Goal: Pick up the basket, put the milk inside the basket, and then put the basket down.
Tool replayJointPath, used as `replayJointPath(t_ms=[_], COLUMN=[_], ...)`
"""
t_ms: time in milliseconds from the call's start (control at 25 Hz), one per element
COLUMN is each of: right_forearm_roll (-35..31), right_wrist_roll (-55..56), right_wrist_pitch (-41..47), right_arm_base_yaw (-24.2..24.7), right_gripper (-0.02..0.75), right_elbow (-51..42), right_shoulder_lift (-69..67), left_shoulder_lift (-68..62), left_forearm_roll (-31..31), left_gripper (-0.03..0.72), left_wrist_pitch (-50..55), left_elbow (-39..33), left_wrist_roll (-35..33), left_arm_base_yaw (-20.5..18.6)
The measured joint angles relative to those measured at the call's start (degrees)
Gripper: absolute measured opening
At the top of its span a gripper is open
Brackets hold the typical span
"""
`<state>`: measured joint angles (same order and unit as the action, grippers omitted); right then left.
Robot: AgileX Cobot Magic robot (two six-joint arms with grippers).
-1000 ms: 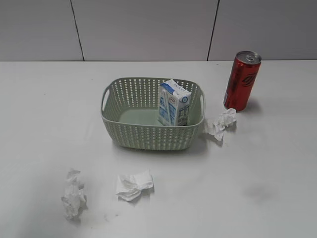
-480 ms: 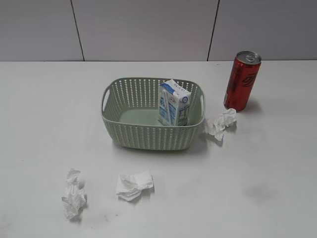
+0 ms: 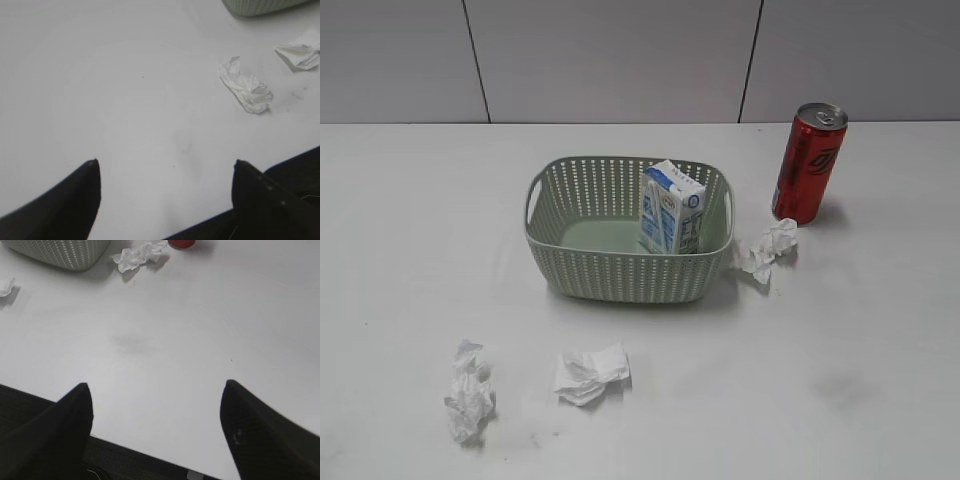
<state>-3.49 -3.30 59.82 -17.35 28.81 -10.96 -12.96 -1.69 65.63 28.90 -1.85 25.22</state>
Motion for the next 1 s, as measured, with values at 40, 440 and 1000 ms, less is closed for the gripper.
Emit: replayJointPath(t_ms=[40,440,1000], right_forearm_roll=[0.0,0.0,-0.3], right_wrist_roll=[0.0,-0.1,-0.2], right_wrist_pitch=[0.0,0.0,0.0], right_arm_base_yaw=[0.0,0.0,0.2], right_gripper=[0.597,0.593,0.592], right_elbow=[0.0,0.0,0.0], right_shoulder_lift=[0.0,0.0,0.2], left_shoulder_lift=[0.0,0.0,0.0], left_forearm_roll=[0.2,0.7,0.9], left_gripper=[0.607,0.601,0.588], left_wrist_pitch=[-1.3,-3.1,-3.2], left_elbow=[-0.9,-1.4,-1.4], left_wrist_roll=[-0.1,-0.6,-0.7], left_arm_base_yaw=[0.0,0.0,-1.2])
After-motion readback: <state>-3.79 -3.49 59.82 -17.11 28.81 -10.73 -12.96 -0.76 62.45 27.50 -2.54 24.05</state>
